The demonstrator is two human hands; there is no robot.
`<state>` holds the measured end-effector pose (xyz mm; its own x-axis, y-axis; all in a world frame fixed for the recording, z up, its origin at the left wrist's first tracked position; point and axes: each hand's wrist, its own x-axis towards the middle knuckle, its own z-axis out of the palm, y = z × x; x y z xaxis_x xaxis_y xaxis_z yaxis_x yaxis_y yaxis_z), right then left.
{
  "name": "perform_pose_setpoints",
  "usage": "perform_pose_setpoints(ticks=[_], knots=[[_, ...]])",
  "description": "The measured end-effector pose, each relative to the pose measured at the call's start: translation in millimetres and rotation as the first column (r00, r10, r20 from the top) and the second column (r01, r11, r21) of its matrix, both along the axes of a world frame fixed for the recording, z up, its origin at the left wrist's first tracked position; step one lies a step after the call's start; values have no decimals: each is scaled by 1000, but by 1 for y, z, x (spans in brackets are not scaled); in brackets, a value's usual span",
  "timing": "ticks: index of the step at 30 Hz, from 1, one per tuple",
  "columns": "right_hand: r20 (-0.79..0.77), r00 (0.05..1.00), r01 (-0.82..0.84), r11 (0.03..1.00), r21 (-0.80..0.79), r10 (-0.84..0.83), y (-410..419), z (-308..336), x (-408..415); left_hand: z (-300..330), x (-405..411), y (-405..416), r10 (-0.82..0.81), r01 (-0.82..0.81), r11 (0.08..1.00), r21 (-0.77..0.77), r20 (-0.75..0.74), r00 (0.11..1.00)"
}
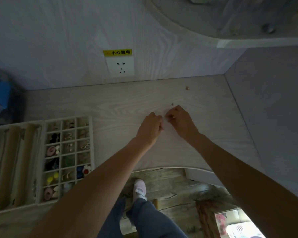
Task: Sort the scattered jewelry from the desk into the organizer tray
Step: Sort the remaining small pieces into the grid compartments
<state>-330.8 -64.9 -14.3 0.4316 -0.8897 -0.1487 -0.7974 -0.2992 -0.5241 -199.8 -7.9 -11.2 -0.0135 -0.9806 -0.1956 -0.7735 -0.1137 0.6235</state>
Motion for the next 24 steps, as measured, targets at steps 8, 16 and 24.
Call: perform_pose_setpoints(ticks=[8,16,24], knots=[[133,968,182,960,212,-213,7,11,16,12,18,1,86,-77,995,69,-136,987],[518,656,130,758,639,-549,24,47,76,41,65,16,316,-291,948,127,-276,908],[494,577,-40,581,813,-651,36,62,131,60,126,43,316,-342,928,-148,-176,932]])
